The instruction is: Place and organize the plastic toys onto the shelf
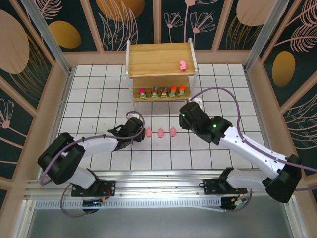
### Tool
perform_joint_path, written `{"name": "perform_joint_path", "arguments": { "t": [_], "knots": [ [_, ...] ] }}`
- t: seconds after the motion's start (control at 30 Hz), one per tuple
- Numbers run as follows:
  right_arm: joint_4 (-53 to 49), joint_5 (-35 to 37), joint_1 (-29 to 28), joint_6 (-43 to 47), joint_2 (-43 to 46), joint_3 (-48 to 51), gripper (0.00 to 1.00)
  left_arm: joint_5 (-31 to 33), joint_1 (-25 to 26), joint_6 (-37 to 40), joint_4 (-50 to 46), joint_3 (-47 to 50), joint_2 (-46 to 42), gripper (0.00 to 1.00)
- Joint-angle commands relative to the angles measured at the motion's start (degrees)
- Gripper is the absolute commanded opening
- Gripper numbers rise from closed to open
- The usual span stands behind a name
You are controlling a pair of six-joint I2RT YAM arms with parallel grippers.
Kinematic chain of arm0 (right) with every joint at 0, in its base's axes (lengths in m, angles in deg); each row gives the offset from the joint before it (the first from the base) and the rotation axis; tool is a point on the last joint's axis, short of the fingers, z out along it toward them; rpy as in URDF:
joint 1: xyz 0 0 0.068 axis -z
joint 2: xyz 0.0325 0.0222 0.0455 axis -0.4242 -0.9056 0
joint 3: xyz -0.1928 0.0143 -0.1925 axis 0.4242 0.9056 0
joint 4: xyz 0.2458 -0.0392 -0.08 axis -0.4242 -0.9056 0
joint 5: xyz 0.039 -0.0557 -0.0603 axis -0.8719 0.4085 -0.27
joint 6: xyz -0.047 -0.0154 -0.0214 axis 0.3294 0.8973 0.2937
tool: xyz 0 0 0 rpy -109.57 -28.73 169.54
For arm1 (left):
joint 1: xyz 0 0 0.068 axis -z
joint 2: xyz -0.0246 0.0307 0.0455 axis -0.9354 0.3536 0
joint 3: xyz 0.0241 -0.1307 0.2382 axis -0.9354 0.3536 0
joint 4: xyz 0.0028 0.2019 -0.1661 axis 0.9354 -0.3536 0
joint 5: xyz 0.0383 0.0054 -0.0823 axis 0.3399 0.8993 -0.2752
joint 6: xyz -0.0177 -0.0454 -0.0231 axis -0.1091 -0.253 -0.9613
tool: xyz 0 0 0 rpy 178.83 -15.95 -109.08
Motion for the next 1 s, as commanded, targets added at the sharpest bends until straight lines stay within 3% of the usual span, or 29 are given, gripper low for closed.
{"name": "perform_joint_path", "arguments": {
  "t": [0.0,0.37,0.97],
  "knots": [
    [1.15,0.12,-0.21,-1.39,1.51,1.23,0.43,-1.10,-0.64,-0.69,0.21,-1.60,1.25,0.60],
    [1.42,-0.23,-0.20,-2.10,2.07,2.97,0.38,-1.15,-1.18,-0.96,0.39,-2.23,3.34,0.58],
    [1.49,-0.23,-0.20,-2.55,2.50,3.90,0.29,-0.30,-1.35,-1.32,-0.92,-2.51,3.57,0.41]
  ]
}}
